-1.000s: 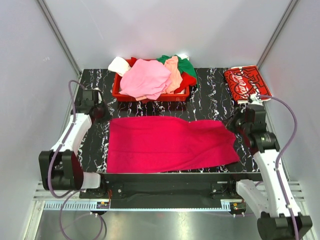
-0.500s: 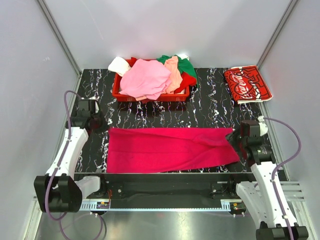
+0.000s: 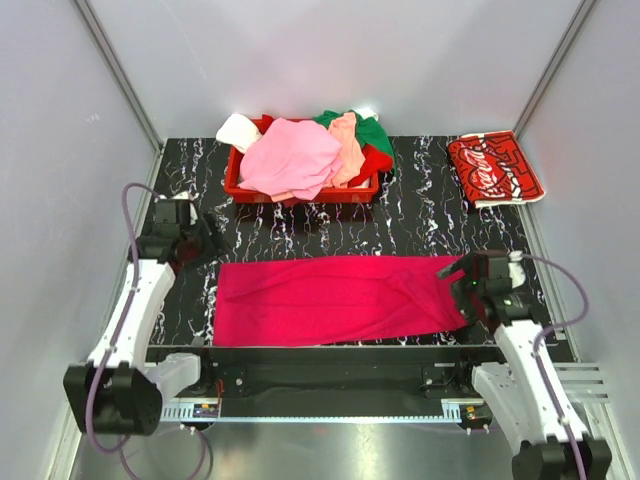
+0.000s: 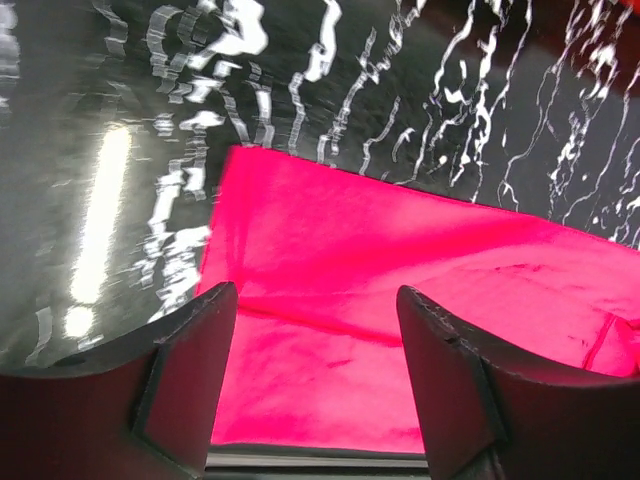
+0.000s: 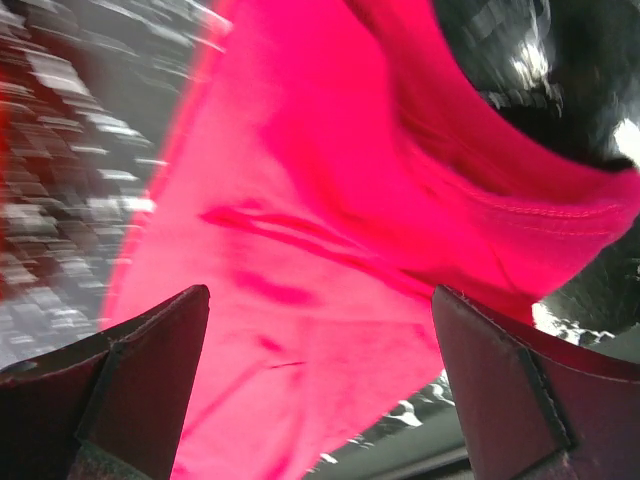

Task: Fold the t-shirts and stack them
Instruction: Fold the tshirt

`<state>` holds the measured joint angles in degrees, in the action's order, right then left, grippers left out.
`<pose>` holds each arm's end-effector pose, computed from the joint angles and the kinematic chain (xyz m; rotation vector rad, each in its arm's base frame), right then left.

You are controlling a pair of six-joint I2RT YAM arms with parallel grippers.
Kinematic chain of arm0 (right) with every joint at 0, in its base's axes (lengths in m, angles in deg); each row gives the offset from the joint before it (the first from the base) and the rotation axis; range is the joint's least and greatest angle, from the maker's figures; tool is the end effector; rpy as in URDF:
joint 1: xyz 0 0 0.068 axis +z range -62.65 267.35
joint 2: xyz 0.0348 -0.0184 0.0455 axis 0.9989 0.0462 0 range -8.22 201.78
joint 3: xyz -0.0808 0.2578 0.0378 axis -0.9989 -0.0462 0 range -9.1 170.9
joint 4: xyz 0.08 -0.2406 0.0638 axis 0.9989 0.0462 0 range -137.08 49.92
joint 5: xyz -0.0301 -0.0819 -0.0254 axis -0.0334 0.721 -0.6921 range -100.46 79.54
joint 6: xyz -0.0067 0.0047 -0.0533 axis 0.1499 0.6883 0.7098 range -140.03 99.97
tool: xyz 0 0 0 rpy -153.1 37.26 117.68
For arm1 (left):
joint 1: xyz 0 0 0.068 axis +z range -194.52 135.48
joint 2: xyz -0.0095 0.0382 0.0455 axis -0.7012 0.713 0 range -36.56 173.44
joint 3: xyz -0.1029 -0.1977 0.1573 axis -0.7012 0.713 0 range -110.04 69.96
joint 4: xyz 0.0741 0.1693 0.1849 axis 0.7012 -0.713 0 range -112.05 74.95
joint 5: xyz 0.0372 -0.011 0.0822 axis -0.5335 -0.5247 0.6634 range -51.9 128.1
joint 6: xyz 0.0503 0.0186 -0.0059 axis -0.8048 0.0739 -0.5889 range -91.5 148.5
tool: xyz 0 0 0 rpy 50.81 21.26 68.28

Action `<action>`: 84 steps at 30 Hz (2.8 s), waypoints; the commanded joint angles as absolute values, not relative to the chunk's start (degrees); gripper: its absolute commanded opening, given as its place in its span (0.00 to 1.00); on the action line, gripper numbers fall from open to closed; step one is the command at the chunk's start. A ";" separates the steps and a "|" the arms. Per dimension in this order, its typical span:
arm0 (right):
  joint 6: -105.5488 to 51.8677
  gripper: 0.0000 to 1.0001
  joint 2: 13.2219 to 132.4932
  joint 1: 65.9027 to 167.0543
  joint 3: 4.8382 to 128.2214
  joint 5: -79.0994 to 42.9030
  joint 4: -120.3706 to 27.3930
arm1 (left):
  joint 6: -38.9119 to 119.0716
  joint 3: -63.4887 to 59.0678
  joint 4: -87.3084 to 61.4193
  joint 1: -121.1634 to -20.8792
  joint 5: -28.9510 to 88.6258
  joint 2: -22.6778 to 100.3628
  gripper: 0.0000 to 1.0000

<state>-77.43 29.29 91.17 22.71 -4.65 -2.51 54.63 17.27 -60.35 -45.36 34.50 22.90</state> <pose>0.1302 0.0051 0.2255 1.1553 2.1872 0.3470 0.2035 -0.0053 0.2851 -0.5205 2.4433 -0.2765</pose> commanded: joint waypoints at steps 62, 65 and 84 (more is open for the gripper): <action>-59.67 0.28 68.14 112.41 49.07 -0.70 -3.40 | 45.55 12.74 -70.60 -55.86 33.97 12.66 0.70; -57.12 0.26 74.73 111.17 51.71 0.44 -4.02 | 45.55 12.57 -70.86 -55.95 34.41 12.65 0.70; -60.80 0.17 68.87 111.43 34.59 -11.93 -8.24 | 45.73 13.18 -70.25 -56.65 35.73 11.60 0.72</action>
